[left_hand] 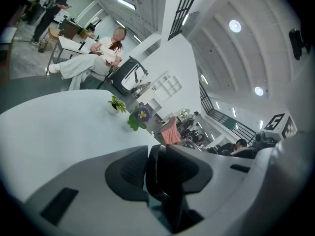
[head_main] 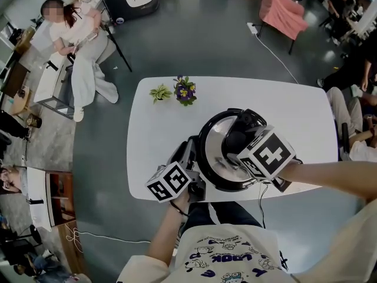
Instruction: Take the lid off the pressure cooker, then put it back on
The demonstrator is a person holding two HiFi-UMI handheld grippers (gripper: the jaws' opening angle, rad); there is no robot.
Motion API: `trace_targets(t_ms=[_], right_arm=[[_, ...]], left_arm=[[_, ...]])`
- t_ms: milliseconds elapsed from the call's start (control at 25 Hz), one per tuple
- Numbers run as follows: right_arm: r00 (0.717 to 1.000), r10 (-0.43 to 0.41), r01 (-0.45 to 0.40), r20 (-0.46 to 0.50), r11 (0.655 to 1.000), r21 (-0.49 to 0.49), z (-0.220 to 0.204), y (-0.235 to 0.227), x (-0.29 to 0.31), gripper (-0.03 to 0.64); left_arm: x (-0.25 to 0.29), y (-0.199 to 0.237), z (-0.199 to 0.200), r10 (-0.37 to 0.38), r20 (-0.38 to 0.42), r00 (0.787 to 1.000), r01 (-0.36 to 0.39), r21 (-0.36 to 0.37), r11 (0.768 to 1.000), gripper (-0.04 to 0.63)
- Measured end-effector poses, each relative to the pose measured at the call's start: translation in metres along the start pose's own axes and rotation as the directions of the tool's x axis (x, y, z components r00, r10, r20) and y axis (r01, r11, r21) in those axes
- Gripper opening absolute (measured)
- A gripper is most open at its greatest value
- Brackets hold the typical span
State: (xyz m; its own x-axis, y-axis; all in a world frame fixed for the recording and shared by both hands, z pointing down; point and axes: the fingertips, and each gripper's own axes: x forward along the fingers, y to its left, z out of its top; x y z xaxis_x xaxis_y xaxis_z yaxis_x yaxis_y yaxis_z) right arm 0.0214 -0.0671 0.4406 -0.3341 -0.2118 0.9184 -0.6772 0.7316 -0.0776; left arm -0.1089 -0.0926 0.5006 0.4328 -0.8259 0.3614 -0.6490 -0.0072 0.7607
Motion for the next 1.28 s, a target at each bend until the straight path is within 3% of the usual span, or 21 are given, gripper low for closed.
trace_targets(t_ms=[480, 1280], right_arm=[[0.998, 0.014, -0.018, -0.067, 0.998, -0.054, 0.0018, 0.0009, 0.0009, 0.298], [0.999, 0.035, -0.037, -0.040, 0.998, -0.051, 0.0067, 0.0005, -0.0043, 0.295]], left_arm=[[0.0019, -0.0019, 0.0021, 0.013, -0.004, 1.000, -0.013, 0.012, 1.000, 0.129], [0.0003, -0.0028, 0.0054, 0.033, -0.001, 0.999, -0.033, 0.020, 0.999, 0.129]])
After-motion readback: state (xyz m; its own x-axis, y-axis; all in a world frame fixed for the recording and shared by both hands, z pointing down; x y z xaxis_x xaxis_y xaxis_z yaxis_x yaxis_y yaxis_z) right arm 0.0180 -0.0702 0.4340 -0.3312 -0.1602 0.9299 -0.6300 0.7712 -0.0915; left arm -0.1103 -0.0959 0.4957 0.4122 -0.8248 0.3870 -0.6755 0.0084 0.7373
